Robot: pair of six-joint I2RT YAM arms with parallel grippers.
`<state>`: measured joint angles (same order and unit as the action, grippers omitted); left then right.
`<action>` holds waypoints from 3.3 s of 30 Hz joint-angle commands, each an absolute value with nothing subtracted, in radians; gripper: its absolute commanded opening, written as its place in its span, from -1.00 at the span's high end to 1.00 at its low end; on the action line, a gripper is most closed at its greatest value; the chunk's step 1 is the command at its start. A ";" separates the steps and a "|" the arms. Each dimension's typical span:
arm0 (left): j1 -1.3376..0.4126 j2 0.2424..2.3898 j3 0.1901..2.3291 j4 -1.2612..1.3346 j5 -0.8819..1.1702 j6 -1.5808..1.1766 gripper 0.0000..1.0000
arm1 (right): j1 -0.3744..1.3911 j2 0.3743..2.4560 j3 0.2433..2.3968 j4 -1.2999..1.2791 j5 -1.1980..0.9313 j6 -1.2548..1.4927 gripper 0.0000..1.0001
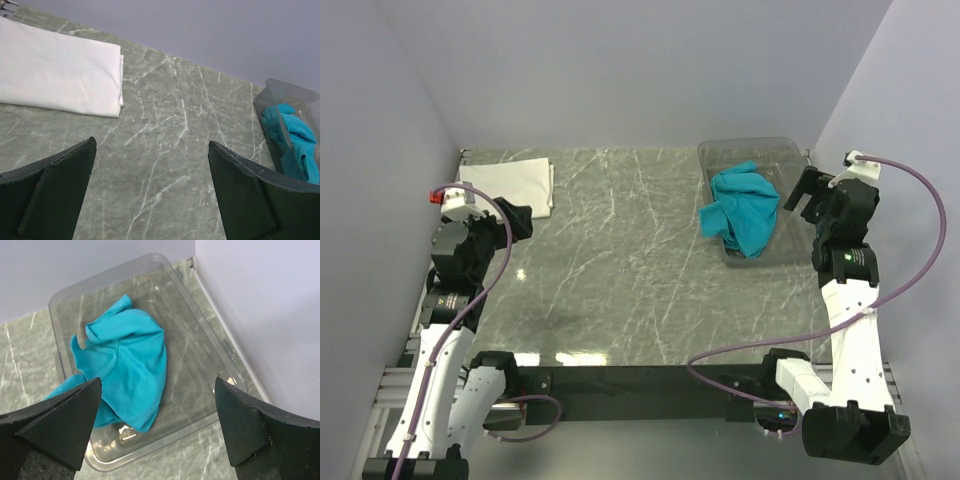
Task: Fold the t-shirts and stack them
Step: Grab the tshirt from the pile, then move the tshirt to the center of the board
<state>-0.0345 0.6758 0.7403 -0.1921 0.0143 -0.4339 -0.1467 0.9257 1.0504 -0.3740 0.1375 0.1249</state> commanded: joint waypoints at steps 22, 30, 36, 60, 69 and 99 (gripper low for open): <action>-0.037 0.664 0.718 -0.129 0.170 -0.466 -0.99 | -0.314 1.532 1.331 -0.722 -0.511 -0.373 -0.86; -0.037 0.676 0.699 -0.121 0.184 -0.486 -0.99 | -0.178 1.756 1.428 -0.721 -0.456 -0.336 -0.84; -0.037 0.686 0.716 -0.138 0.169 -0.483 -0.99 | -0.069 1.782 1.384 -0.660 -0.385 -0.324 -0.79; -0.037 0.699 0.761 -0.130 0.195 -0.520 -0.99 | -0.005 1.545 1.523 -0.598 -0.231 -0.319 1.00; -0.037 0.686 0.788 -0.092 0.250 -0.531 -0.99 | 0.164 1.385 1.889 -0.721 -0.751 -0.302 1.00; -0.118 0.563 0.736 0.089 0.819 -0.626 -0.99 | 0.541 1.345 1.830 -0.511 -0.818 -0.083 1.00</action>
<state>-0.1051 0.5735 0.7136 0.0696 0.7918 -0.6476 0.5274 1.3659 1.8328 -0.5201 -0.8135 -0.0158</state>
